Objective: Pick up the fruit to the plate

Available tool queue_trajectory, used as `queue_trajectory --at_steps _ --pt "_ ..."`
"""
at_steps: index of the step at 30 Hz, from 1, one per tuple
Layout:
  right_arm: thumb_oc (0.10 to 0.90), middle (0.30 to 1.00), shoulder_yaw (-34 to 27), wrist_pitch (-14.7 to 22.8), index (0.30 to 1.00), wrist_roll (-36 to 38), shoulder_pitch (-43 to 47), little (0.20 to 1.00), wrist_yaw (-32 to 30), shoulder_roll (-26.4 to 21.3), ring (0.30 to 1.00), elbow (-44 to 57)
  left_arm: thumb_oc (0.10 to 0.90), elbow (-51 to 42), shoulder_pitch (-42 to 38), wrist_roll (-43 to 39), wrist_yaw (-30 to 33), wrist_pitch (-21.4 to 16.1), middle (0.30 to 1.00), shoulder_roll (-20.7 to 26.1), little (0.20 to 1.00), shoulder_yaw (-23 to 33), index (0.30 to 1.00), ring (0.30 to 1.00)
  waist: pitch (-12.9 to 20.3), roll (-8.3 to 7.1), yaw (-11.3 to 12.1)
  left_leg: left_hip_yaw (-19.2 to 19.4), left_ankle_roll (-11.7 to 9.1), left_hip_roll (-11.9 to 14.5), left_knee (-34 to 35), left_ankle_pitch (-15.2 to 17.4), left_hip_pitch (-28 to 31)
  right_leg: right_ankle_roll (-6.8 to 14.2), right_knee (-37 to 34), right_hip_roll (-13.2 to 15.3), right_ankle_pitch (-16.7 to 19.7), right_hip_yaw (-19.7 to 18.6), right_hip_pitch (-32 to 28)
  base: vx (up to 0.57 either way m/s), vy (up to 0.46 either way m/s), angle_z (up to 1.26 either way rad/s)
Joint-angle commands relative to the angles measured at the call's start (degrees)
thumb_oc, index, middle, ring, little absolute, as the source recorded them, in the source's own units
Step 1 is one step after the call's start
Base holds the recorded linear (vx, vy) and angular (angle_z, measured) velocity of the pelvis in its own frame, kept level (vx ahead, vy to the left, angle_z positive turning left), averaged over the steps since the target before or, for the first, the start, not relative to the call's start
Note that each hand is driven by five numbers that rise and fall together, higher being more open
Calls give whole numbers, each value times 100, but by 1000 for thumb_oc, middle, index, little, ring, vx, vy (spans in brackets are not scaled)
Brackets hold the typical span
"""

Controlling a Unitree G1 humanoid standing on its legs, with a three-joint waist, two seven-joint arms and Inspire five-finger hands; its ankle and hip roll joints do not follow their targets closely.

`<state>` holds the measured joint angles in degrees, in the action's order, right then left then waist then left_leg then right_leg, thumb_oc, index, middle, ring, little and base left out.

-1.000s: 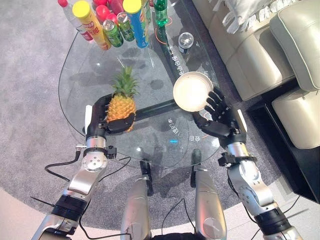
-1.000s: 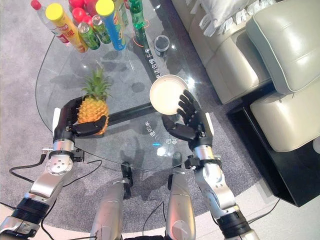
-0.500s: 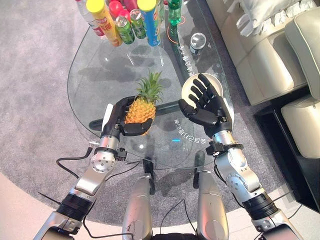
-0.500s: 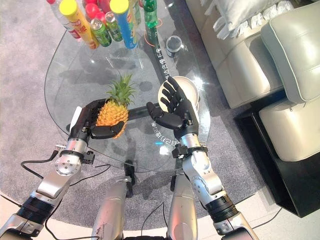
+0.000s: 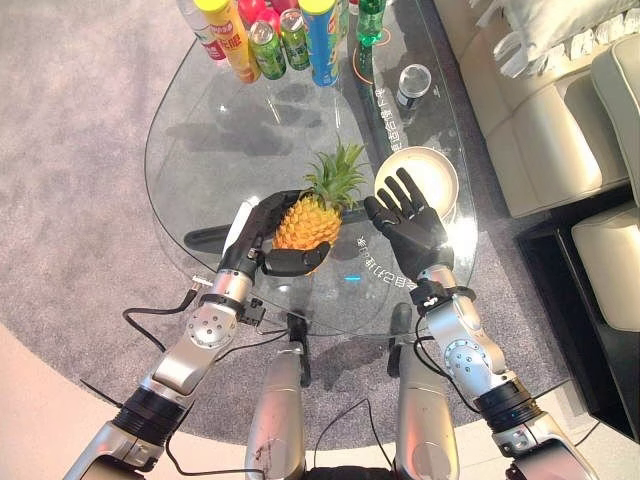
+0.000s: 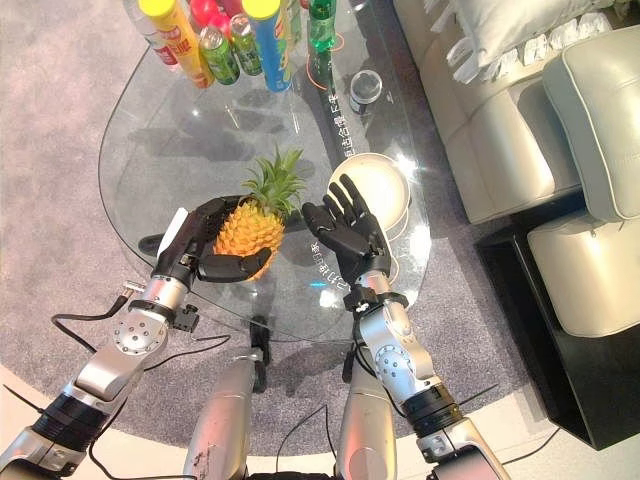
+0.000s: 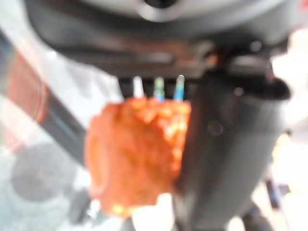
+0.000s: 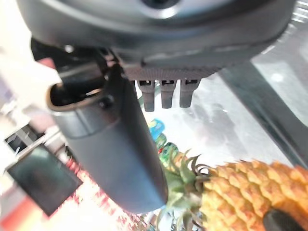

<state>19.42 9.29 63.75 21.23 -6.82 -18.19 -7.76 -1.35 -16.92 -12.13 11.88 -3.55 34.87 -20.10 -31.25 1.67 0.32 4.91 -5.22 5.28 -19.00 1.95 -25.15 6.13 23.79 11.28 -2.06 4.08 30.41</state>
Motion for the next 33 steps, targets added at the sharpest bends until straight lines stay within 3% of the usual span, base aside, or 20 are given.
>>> queue_trajectory --at_steps 1,6,16,33 --pt "800 900 89 129 900 483 493 900 1101 203 900 582 100 -1402 -434 -33 -156 -867 300 248 200 155 300 300 145 78 33 445 515 -925 -429 311 -224 -364 -518 -651 -128 705 -537 0 0 0" --pt "800 900 146 16 900 321 663 900 1557 142 900 620 100 -1417 -455 -162 -544 -749 300 286 200 34 300 300 145 101 53 408 520 -959 -442 325 -234 -339 -518 -636 -109 698 -528 5 3 3" --pt "800 900 253 25 900 319 688 900 1868 68 900 637 100 -1413 -495 -292 -1006 -662 300 277 200 -232 300 300 145 93 20 433 566 -980 -441 299 -327 -321 -542 -643 -31 650 -406 0 2 1" --pt "800 900 391 126 900 728 856 900 1961 -66 900 475 100 -1282 -747 -432 -1683 -467 300 476 200 -870 300 300 145 166 -72 483 590 -991 -500 367 -390 -283 -515 -623 10 568 -287 2 2 0"
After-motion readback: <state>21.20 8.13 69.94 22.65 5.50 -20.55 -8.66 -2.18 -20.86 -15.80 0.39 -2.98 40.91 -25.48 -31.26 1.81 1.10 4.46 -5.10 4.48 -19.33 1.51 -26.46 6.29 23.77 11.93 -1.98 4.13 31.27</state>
